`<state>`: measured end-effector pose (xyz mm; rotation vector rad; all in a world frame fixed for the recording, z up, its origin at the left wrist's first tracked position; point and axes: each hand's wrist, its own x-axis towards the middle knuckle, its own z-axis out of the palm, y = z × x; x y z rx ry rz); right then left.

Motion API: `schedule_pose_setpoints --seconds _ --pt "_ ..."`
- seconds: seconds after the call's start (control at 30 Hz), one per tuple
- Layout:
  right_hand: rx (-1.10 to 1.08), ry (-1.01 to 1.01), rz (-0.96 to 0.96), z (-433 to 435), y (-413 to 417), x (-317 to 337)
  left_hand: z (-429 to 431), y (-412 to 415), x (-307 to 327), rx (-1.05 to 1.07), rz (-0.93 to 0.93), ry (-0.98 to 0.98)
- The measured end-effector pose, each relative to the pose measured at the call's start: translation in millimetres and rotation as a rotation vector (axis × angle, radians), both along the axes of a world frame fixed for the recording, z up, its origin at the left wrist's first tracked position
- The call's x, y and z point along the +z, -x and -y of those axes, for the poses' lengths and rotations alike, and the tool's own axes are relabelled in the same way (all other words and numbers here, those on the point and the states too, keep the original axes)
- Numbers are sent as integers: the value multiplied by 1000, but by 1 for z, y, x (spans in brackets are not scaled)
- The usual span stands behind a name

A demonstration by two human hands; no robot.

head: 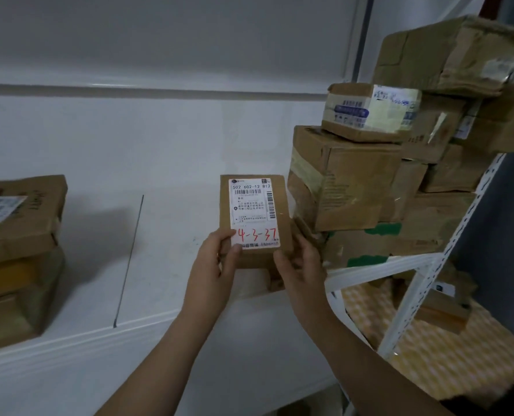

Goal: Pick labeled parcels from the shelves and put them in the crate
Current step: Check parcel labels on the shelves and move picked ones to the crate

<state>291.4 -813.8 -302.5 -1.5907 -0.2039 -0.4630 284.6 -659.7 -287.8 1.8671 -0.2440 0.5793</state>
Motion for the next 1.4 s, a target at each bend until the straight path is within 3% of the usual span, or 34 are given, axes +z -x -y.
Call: schedule_pose_setpoints --seconds 0.17,0.9,1.0,1.2,1.4 --pt "87 -97 25 -18 5 1 -13 25 -1 -6 17 262" --pt "183 -93 31 -41 14 13 -36 43 -5 58 26 242" --pt "179 12 71 -44 12 14 -42 46 -2 98 21 211" --pt "236 217 76 -79 6 9 -74 61 -3 399 -38 9" --pt "284 586 100 -126 15 -11 -120 83 -12 538 -70 -211"
